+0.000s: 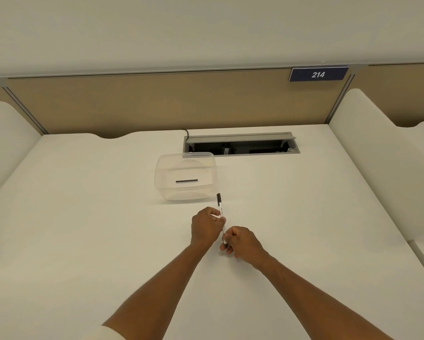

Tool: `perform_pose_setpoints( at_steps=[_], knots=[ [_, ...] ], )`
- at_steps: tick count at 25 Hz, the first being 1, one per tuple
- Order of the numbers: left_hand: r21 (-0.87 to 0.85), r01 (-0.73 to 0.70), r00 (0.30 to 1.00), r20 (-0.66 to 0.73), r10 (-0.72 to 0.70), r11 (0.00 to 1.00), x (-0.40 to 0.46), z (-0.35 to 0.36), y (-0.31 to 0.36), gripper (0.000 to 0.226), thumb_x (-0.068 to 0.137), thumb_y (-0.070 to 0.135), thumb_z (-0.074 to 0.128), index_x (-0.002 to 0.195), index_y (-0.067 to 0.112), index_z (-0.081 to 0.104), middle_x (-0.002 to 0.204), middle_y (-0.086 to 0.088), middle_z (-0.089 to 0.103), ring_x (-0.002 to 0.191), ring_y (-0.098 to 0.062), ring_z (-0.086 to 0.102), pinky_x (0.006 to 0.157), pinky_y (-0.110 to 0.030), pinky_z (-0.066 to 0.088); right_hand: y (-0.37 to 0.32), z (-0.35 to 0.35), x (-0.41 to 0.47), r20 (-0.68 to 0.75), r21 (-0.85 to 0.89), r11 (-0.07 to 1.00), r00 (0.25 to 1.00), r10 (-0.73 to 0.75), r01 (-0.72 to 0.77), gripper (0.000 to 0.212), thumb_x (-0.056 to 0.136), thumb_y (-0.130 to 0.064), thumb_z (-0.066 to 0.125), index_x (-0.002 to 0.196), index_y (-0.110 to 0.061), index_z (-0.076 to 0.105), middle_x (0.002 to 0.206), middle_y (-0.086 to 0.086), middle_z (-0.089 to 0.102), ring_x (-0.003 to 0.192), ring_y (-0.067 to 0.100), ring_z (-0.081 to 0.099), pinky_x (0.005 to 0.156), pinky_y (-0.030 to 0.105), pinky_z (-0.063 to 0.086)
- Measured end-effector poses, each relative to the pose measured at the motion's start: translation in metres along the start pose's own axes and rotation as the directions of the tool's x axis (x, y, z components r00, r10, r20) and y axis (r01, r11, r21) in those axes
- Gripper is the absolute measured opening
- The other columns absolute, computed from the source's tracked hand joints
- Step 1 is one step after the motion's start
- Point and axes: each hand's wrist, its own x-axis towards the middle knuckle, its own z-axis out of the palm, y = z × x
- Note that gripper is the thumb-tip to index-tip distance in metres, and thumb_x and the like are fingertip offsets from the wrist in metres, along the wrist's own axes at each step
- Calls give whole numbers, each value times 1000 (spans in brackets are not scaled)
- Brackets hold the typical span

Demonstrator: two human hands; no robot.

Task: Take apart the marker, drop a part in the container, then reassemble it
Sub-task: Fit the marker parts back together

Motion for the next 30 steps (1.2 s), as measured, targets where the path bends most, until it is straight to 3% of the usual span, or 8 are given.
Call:
perform_pose_setpoints(
  at_steps=[3, 7, 12, 17, 20, 30],
  knots=[
    [37, 10, 1000, 1, -10, 999, 1, 2, -1, 16, 78, 26, 70, 92, 21, 66, 75, 3, 72, 76, -10, 67, 70, -24, 48, 4, 1, 6, -76, -8, 1000, 997, -24, 24, 18, 95, -22, 53, 85, -12, 63, 77, 5, 73, 61, 14, 63, 51, 24, 46],
    [86, 20, 999, 26, -22, 996, 3, 6, -7, 16, 77, 25, 71, 91, 21, 66, 73, 6, 69, 74, -11, 66, 67, -22, 45, 8, -4, 25, -207, -8, 998, 976, -67, 67, 7, 88, -17, 58, 85, -19, 65, 79, 8, 70, 67, 20, 67, 61, 32, 54],
    [105, 14, 997, 71, -21, 994, 4, 11, -14, 18, 78, 31, 73, 89, 23, 64, 70, 9, 65, 70, -9, 64, 58, -16, 42, 5, -5, 42, -179, -49, 995, 979, -97, 90, 19, 89, -14, 59, 101, -15, 73, 80, 1, 72, 73, 18, 70, 75, 39, 60],
    [122, 14, 995, 94, -25, 992, 11, 12, -18, 16, 76, 29, 73, 86, 22, 63, 68, 9, 65, 66, -6, 63, 58, -17, 44, 5, -4, 45, -159, -64, 992, 980, -119, 110, 20, 92, -7, 55, 102, -9, 72, 75, 8, 72, 62, 19, 66, 71, 40, 60],
    [124, 6, 994, 103, -19, 992, 16, 13, -18, 13, 75, 26, 73, 82, 20, 63, 65, 7, 65, 61, -7, 62, 59, -21, 49, 5, -5, 48, -165, -72, 990, 978, -130, 120, 19, 91, -6, 55, 97, -9, 73, 77, 13, 74, 71, 31, 70, 73, 41, 61],
    [133, 33, 992, 117, -49, 991, 15, 13, -15, 10, 72, 27, 70, 77, 22, 63, 68, 1, 69, 65, -17, 69, 64, -32, 56, 10, -4, 49, -171, -24, 993, 978, -119, 116, 16, 91, -6, 58, 98, -5, 72, 78, 14, 74, 76, 30, 72, 75, 44, 61]
  ],
)
